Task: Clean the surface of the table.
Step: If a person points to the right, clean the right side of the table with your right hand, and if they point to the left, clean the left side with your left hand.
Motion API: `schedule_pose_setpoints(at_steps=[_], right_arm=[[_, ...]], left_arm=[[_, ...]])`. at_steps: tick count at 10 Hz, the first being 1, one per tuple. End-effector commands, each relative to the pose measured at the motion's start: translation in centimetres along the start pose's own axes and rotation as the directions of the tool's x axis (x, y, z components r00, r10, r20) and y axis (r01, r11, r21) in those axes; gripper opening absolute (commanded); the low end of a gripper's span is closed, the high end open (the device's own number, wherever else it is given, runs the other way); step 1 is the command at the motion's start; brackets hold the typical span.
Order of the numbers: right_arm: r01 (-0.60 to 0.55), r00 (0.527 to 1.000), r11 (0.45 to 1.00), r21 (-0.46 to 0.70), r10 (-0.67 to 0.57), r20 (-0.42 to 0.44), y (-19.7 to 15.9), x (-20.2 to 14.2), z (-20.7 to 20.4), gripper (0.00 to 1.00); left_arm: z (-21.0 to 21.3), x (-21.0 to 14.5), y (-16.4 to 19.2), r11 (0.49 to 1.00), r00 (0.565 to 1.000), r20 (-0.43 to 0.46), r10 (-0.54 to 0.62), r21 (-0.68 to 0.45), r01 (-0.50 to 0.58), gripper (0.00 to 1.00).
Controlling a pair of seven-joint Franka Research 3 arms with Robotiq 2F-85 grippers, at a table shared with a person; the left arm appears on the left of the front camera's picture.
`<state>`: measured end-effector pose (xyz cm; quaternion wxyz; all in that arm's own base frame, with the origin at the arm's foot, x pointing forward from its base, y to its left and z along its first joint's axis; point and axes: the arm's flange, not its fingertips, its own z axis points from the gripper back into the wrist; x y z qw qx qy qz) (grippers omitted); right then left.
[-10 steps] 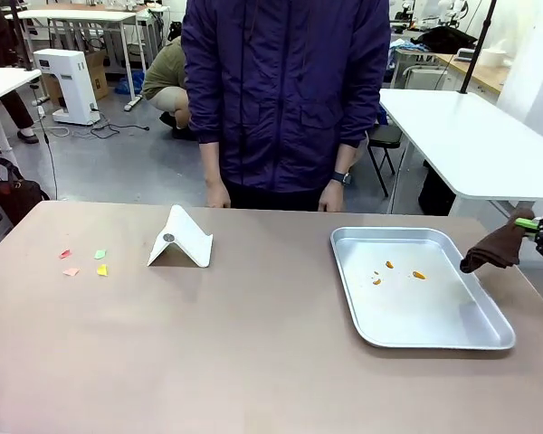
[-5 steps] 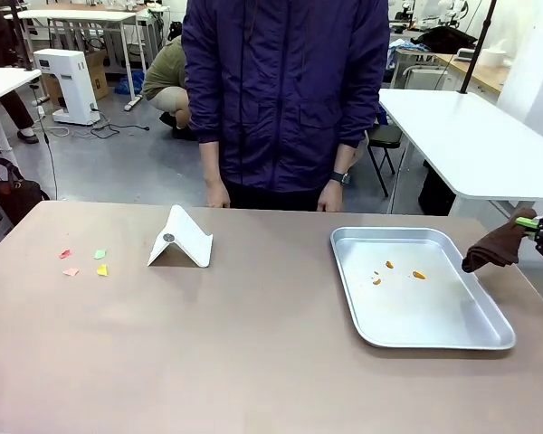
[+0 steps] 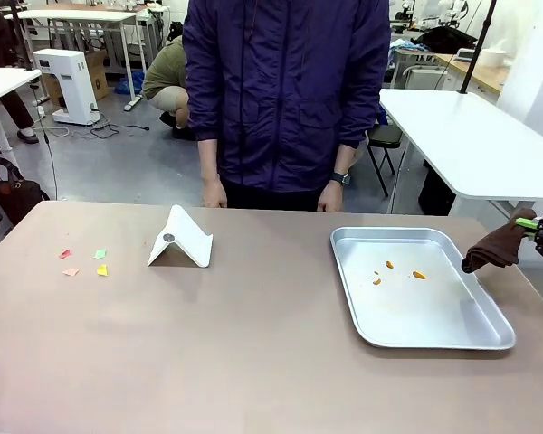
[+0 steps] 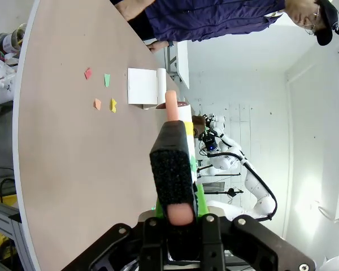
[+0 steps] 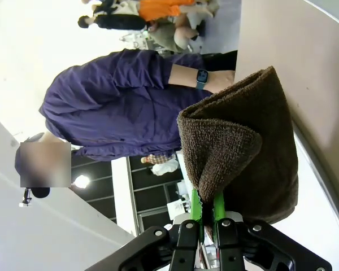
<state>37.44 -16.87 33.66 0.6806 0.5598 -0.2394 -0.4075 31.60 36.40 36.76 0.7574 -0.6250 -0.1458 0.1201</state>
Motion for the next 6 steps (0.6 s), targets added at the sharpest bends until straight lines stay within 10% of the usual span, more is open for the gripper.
schedule_pose_setpoints(at_steps=[1, 6], right_arm=[[0.009, 1.0, 1.0, 0.003, -0.009, -0.012, 0.19, 0.07, 0.26, 0.0], [0.009, 1.0, 1.0, 0.003, -0.009, -0.012, 0.19, 0.07, 0.26, 0.0]], left_arm=[[0.29, -0.28, -0.37, 1.0, 1.0, -0.006, -0.005, -0.011, 0.005, 0.0], [0.29, -0.28, -0.37, 1.0, 1.0, -0.006, -0.005, -0.011, 0.005, 0.0]])
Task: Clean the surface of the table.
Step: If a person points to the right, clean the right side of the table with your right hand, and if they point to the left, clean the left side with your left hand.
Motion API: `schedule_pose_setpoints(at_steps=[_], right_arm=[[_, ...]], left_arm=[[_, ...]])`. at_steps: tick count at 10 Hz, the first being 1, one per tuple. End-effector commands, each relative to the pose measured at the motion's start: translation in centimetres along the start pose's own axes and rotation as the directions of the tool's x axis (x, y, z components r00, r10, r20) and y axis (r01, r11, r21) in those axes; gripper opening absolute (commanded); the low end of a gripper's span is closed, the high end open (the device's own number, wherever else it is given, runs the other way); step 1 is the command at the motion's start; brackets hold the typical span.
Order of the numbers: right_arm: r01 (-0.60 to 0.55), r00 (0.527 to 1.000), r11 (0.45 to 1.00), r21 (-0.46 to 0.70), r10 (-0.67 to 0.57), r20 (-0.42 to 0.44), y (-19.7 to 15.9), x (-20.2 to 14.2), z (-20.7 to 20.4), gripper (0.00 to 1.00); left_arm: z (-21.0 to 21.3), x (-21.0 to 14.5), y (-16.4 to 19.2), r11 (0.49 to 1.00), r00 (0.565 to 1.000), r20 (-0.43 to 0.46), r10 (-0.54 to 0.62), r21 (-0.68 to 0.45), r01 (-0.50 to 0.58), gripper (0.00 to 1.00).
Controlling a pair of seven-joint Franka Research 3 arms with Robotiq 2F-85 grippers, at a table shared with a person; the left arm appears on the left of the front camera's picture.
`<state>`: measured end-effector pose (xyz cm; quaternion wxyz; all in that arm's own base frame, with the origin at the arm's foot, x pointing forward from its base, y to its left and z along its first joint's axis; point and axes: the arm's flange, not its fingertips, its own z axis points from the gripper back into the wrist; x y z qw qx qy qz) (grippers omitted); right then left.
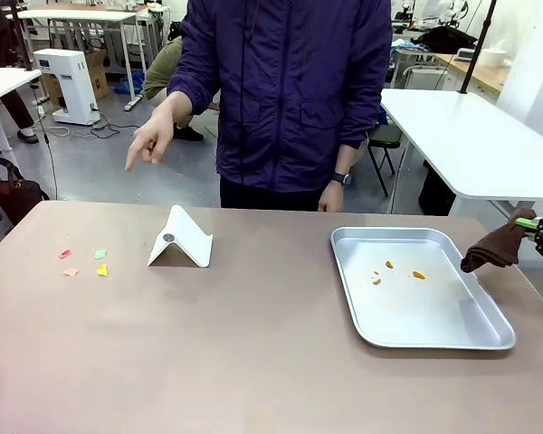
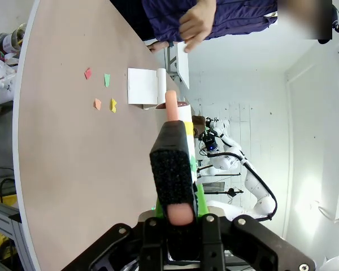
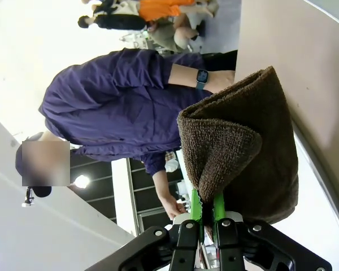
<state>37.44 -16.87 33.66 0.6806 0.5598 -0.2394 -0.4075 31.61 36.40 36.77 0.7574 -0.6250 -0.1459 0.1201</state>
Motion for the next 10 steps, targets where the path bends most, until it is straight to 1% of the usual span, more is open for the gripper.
schedule_pose_setpoints(at_steps=[1, 8, 9, 10], right_arm=[[0.009, 1.0, 1.0, 0.003, -0.009, -0.012, 0.19, 0.07, 0.26, 0.0], [0.009, 1.0, 1.0, 0.003, -0.009, -0.012, 0.19, 0.07, 0.26, 0.0], [0.009, 1.0, 1.0, 0.003, -0.009, -0.012, 0.19, 0.07, 0.26, 0.0], [0.009, 1.0, 1.0, 0.003, -0.009, -0.012, 0.19, 0.07, 0.26, 0.0]], left_arm=[[0.29, -0.28, -0.36, 1.0, 1.0, -0.006, -0.005, -0.011, 0.005, 0.0], [0.29, -0.28, -0.36, 1.0, 1.0, -0.006, -0.005, -0.011, 0.005, 0.0], [0.0, 0.0, 0.0, 1.0, 1.0, 0.0, 0.0, 0.0, 0.0, 0.21], [-0.29, 0.17, 0.48, 0.998, 0.999, 0.009, -0.031, 0.063, 0.031, 0.21]])
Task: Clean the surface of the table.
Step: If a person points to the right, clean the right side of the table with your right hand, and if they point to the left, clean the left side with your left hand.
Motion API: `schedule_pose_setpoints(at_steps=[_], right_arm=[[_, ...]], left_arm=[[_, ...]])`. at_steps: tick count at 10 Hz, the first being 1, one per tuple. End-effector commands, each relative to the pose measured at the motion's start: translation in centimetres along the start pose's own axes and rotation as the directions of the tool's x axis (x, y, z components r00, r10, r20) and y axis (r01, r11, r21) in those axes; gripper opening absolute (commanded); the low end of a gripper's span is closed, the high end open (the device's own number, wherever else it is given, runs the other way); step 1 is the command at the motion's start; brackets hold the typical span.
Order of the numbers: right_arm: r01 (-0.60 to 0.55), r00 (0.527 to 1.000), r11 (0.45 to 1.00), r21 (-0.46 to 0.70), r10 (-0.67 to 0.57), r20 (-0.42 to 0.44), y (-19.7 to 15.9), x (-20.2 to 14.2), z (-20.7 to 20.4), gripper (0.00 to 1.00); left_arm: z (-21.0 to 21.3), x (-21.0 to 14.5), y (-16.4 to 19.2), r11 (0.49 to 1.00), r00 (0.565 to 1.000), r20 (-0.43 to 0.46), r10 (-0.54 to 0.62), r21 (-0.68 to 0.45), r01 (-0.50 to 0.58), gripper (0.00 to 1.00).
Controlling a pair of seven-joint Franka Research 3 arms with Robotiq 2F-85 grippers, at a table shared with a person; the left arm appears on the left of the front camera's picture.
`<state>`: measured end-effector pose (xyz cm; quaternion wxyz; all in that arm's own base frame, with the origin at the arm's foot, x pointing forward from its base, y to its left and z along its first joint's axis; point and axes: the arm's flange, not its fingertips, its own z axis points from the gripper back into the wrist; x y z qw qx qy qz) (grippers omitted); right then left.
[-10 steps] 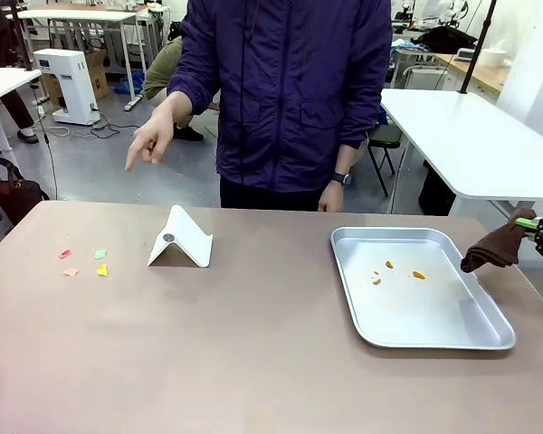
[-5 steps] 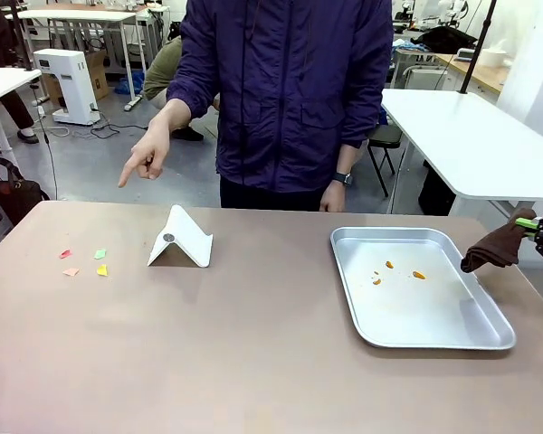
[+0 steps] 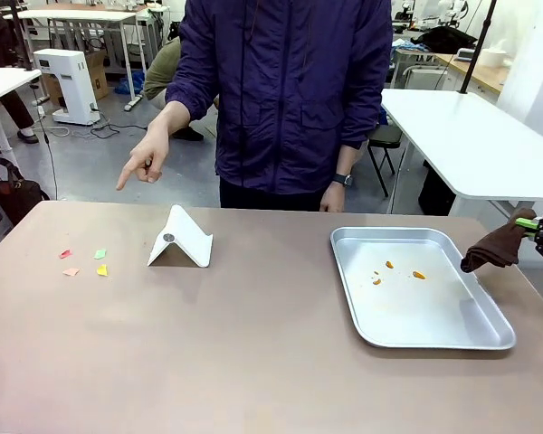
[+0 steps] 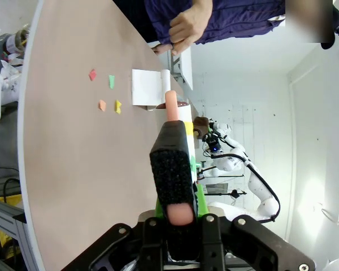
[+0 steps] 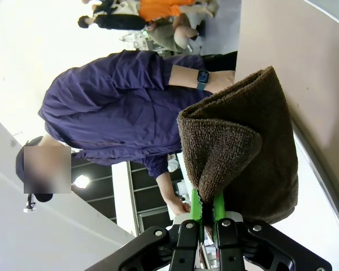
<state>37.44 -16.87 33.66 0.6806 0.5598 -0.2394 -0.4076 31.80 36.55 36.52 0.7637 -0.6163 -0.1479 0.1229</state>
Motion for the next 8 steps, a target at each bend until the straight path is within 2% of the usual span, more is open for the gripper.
schedule_pose_setpoints(at_steps=[1, 3, 5, 8], right_arm=[[0.008, 1.0, 1.0, 0.003, -0.008, -0.012, 0.2, 0.1, 0.3, 0.0], [0.008, 1.0, 1.0, 0.003, -0.008, -0.012, 0.2, 0.1, 0.3, 0.0], [0.008, 1.0, 1.0, 0.003, -0.008, -0.012, 0.2, 0.1, 0.3, 0.0], [0.008, 1.0, 1.0, 0.003, -0.008, -0.012, 0.2, 0.1, 0.3, 0.0]], left_arm=[[-0.8, 0.1, 0.8, 0.998, 0.999, 0.038, -0.022, 0.057, 0.02, 0.21], [-1.8, 0.2, 2.2, 0.993, 0.993, 0.118, -0.024, 0.114, 0.01, 0.21], [-2.9, 0.4, 2.9, 0.987, 0.987, 0.157, -0.022, 0.161, -0.004, 0.21], [-6.1, 0.6, 3.2, 0.98, 0.988, 0.151, -0.016, 0.199, -0.014, 0.21]])
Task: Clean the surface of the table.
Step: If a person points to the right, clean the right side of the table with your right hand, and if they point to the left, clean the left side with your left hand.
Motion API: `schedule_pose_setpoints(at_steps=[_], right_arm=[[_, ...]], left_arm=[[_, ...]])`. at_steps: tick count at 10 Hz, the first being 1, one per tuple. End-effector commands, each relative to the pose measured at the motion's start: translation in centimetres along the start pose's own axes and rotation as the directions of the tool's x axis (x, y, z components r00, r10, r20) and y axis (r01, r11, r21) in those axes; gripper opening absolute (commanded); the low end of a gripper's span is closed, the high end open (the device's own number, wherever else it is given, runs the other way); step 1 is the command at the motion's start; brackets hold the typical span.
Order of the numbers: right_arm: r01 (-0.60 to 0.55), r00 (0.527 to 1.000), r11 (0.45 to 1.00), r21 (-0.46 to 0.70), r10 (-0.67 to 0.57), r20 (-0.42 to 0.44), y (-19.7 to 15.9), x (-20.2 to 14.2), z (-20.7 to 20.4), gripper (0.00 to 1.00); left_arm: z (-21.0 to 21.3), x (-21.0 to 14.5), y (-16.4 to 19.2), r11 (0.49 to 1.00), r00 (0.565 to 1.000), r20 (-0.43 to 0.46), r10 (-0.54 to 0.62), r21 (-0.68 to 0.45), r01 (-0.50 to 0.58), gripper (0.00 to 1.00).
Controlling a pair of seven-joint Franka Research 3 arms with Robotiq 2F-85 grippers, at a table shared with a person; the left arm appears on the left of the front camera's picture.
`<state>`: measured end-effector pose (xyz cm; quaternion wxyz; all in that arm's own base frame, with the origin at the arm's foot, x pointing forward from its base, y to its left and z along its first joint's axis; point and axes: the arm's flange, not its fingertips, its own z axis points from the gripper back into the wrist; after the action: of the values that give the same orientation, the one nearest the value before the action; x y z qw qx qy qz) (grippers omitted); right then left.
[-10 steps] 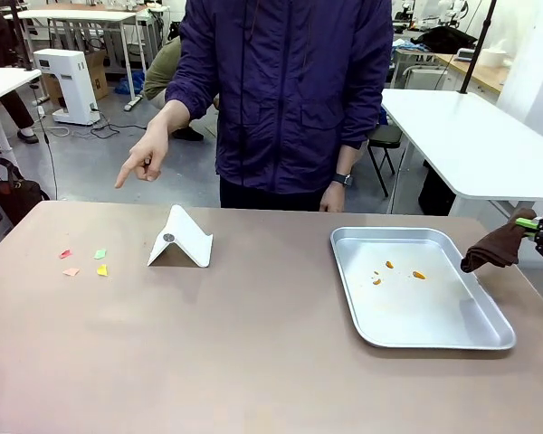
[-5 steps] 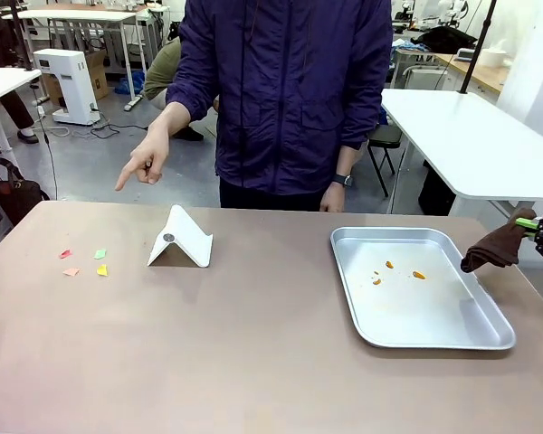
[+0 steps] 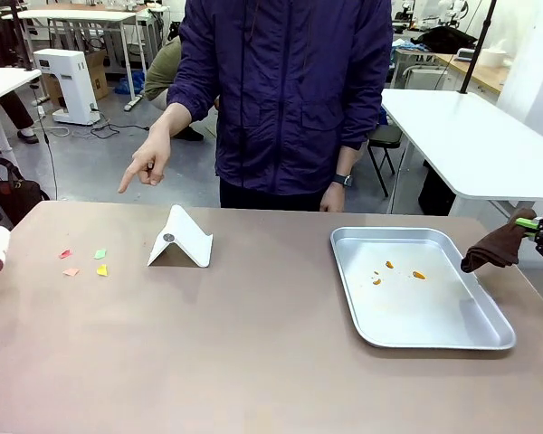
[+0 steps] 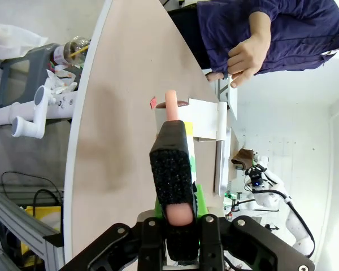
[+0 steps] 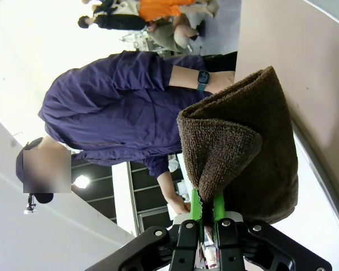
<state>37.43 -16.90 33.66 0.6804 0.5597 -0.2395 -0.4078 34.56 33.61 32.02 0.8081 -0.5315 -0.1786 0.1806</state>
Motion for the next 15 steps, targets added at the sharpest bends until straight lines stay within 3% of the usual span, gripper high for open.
schedule_pose_setpoints(at_steps=[1, 6, 9, 15], right_arm=[[0.008, 1.0, 1.0, 0.003, -0.008, -0.012, 0.2, 0.1, 0.2, 0.0], [0.008, 1.0, 1.0, 0.003, -0.008, -0.012, 0.2, 0.1, 0.2, 0.0], [0.008, 1.0, 1.0, 0.003, -0.008, -0.012, 0.2, 0.1, 0.2, 0.0], [0.008, 1.0, 1.0, 0.003, -0.008, -0.012, 0.2, 0.1, 0.2, 0.0]], left_arm=[[-2.3, -0.8, -0.8, 1.0, 1.0, 0.017, -0.011, 0.018, 0.011, 0.21], [-4.6, -1.2, -1.6, 0.998, 1.0, -0.009, -0.021, 0.052, 0.021, 0.21], [-6.0, -0.6, -1.0, 0.996, 0.999, 0.048, 0.005, 0.093, -0.009, 0.21], [-9.9, 0.4, 0.2, 0.983, 0.999, 0.027, 0.032, 0.181, -0.036, 0.21]])
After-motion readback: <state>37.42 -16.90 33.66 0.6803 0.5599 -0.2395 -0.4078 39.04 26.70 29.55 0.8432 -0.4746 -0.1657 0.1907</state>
